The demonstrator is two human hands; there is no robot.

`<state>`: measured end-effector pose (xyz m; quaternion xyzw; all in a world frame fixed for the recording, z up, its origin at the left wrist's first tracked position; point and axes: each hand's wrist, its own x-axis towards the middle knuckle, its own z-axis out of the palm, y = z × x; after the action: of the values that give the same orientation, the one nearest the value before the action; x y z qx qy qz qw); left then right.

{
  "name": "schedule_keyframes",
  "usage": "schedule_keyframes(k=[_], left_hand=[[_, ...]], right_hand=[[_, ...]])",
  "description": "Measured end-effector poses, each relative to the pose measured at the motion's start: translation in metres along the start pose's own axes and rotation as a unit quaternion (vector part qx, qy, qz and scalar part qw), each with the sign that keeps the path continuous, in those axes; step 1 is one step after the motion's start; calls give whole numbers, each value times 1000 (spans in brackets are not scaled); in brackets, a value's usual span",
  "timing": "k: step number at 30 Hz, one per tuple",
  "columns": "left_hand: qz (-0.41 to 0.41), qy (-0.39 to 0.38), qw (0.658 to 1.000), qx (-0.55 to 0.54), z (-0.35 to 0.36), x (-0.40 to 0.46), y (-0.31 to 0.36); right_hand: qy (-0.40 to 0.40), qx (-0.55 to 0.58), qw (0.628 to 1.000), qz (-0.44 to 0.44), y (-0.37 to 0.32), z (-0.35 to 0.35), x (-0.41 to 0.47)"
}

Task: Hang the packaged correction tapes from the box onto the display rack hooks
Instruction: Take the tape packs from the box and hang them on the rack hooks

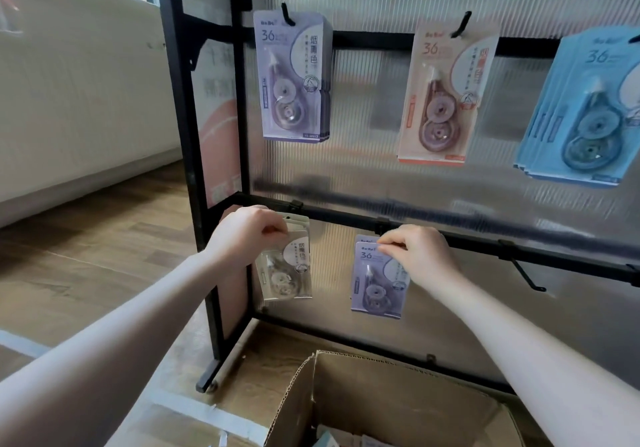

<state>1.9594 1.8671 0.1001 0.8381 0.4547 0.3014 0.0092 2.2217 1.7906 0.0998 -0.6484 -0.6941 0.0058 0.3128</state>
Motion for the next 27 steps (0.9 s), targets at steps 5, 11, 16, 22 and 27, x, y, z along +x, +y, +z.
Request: schedule_keyframes(k=[5, 11, 16, 22, 27], left_hand=[[-16, -5, 1000, -2, 15, 4, -4], [-18, -2, 1000, -4, 26, 8, -12], [13, 7, 1000, 11, 24, 15, -20], [-2, 10, 999, 31, 18, 22, -27], [3, -25, 999, 24, 19, 29, -32]], right_hand=[[-6, -22, 1000, -13, -1, 11, 6], [-23, -39, 999, -21, 0, 11, 10], [-53, -67, 996, -31, 7, 5, 11], [-74, -80, 993, -33, 12, 6, 13], [-94, -90, 991, -40, 14, 7, 18]])
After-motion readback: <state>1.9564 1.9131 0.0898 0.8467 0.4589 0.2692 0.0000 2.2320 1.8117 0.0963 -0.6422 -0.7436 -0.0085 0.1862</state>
